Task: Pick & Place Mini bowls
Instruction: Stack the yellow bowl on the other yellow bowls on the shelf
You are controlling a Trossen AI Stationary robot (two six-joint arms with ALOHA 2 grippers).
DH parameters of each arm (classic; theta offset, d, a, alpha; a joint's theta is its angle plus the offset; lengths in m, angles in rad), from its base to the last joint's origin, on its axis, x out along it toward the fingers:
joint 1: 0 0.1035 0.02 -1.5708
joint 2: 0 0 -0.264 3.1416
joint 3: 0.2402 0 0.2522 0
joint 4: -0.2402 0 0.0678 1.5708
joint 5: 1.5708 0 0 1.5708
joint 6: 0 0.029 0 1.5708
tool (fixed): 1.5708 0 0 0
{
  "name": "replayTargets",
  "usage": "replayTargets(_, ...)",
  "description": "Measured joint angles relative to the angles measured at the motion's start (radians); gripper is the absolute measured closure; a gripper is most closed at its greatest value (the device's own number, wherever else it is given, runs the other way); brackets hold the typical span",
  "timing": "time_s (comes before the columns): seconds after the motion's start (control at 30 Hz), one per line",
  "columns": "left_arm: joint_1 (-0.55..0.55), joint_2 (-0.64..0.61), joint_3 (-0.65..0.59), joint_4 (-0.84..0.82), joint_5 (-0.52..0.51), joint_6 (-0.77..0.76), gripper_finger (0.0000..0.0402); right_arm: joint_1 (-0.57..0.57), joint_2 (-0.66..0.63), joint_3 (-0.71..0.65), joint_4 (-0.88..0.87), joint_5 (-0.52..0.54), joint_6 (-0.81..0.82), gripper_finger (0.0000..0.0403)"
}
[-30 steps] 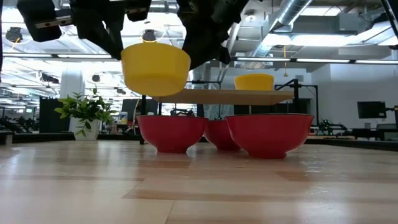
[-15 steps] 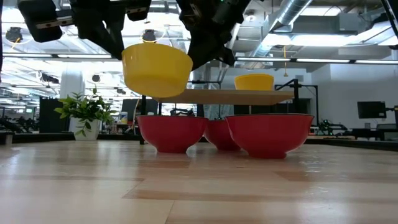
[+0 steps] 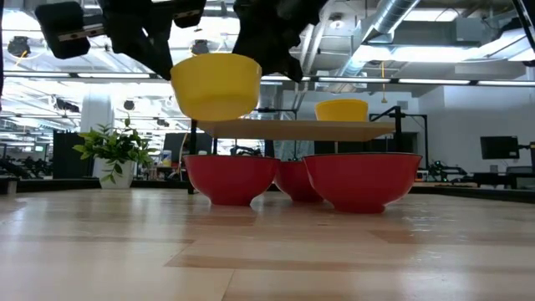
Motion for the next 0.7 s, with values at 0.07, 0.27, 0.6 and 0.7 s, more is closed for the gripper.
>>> replayTargets(0.07,-0.001,0.0,0.0,-0.001,0.005,0.0,0.0392,0.0,0.0,0.0,-0.007,-0.002,0.001,0.0264)
replayTargets(0.27,0.0,0.0,0.0,-0.004,0.008,0.0,0.0392,-0.002,0.015,0.0,-0.054,0.026,0.008,0.0208)
replayTargets(0.6,-0.002,0.0,0.0,-0.007,0.016,-0.002,0.0392,-0.002,0.031,0.0,-0.08,0.036,0.006,0.0252)
replayTargets(0.7,-0.002,0.0,0.0,-0.007,0.017,-0.012,0.0392,-0.005,0.025,0.0,-0.077,0.039,0.004,0.0268)
